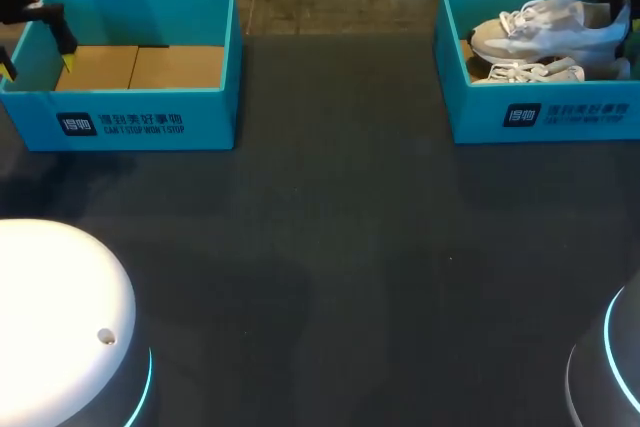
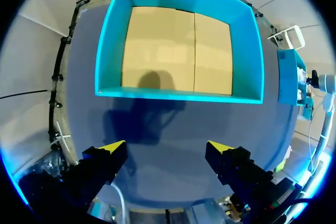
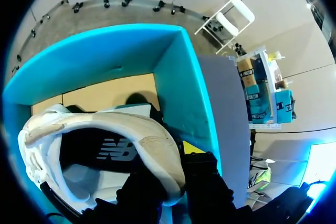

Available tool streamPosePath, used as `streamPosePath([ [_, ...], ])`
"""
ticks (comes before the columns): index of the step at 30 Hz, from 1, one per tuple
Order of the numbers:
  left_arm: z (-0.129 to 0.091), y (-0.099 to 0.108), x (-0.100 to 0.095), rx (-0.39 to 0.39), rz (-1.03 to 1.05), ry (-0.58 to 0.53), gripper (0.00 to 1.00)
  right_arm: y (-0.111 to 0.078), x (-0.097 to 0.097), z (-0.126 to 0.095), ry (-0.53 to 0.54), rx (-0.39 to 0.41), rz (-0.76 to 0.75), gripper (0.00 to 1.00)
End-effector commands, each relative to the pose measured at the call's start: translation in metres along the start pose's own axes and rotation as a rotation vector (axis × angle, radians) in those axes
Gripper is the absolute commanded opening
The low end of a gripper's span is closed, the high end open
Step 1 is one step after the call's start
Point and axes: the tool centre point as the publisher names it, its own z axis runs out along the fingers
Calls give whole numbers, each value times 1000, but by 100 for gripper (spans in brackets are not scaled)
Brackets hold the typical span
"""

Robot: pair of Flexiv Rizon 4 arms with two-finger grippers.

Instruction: Take the shoe out of the shoebox, open the shoe tongue, remove and reinsert the insole, then place the shoe into the shoebox

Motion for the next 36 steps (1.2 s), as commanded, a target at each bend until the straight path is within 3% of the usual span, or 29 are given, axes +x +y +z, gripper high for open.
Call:
streamPosePath([
  [1, 0, 0, 0, -1, 0, -1, 100, 9, 5, 9, -3, 13, -1, 0],
  [21, 0, 0, 0, -1, 0, -1, 100, -15, 11, 23, 22, 27, -6, 0],
  [36, 0, 0, 0, -1, 0, -1, 100, -14, 22, 28, 37, 17, 5, 0],
])
